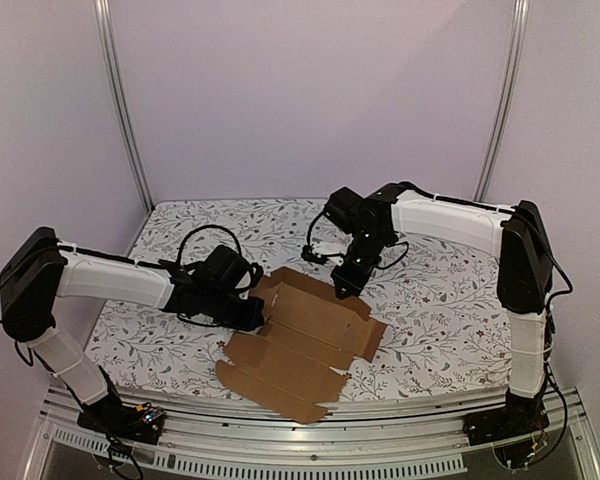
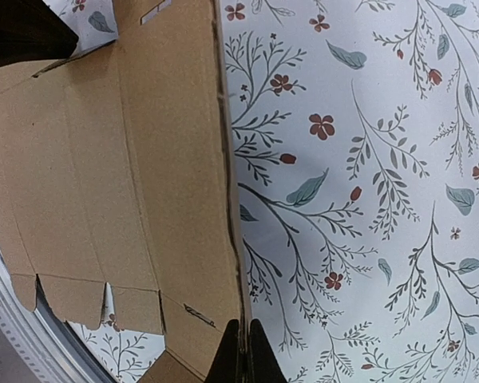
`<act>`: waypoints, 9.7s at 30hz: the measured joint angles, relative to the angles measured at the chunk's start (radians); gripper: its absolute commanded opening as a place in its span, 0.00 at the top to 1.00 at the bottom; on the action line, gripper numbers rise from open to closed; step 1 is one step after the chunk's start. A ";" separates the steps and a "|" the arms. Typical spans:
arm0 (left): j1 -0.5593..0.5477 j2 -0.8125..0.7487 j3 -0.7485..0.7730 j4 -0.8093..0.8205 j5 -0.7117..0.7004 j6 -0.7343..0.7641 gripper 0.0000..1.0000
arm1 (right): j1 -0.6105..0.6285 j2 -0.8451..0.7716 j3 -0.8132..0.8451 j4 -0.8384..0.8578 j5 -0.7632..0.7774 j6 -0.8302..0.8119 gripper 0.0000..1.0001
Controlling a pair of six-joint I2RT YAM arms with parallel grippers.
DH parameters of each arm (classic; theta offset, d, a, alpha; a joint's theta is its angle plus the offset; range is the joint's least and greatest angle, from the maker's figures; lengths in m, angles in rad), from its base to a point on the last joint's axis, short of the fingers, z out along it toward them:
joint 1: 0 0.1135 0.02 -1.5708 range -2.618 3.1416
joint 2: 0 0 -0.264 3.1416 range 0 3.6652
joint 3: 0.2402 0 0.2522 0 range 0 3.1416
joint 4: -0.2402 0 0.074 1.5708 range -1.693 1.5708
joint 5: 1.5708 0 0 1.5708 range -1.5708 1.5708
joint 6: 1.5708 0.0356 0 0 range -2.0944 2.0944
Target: Fold the paper box
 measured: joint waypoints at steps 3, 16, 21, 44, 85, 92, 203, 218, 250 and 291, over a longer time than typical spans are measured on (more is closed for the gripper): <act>-0.009 0.009 0.003 0.003 0.003 -0.001 1.00 | 0.000 0.000 -0.016 0.008 0.006 0.005 1.00; -0.045 0.049 0.015 0.016 0.006 -0.014 1.00 | 0.000 0.000 -0.034 0.016 0.024 0.015 1.00; -0.062 0.089 0.025 0.025 0.006 -0.019 1.00 | 0.000 0.000 -0.036 0.016 0.028 0.018 1.00; -0.060 -0.129 0.169 -0.220 -0.128 0.089 1.00 | 0.035 -0.030 -0.050 0.048 0.183 -0.016 1.00; 0.266 -0.426 -0.281 0.215 0.181 0.035 0.56 | 0.313 -0.361 -0.474 0.521 0.627 -0.381 1.00; 0.267 -0.392 -0.324 0.290 0.264 0.043 0.55 | 0.322 -0.367 -0.505 0.583 0.665 -0.451 1.00; -0.095 -0.073 -0.136 0.219 -0.119 0.114 0.40 | 0.455 -0.211 -0.799 1.153 1.145 -0.503 1.00; -0.127 -0.099 -0.130 0.203 -0.174 0.112 0.38 | 0.458 -0.210 -0.799 1.143 1.151 -0.488 1.00; -0.185 -0.167 -0.129 0.130 -0.266 0.078 0.36 | 0.472 -0.210 -0.797 1.128 1.150 -0.459 1.00; -0.241 -0.097 -0.129 0.106 -0.463 0.016 0.35 | 0.490 -0.183 -0.727 1.006 1.168 -0.356 1.00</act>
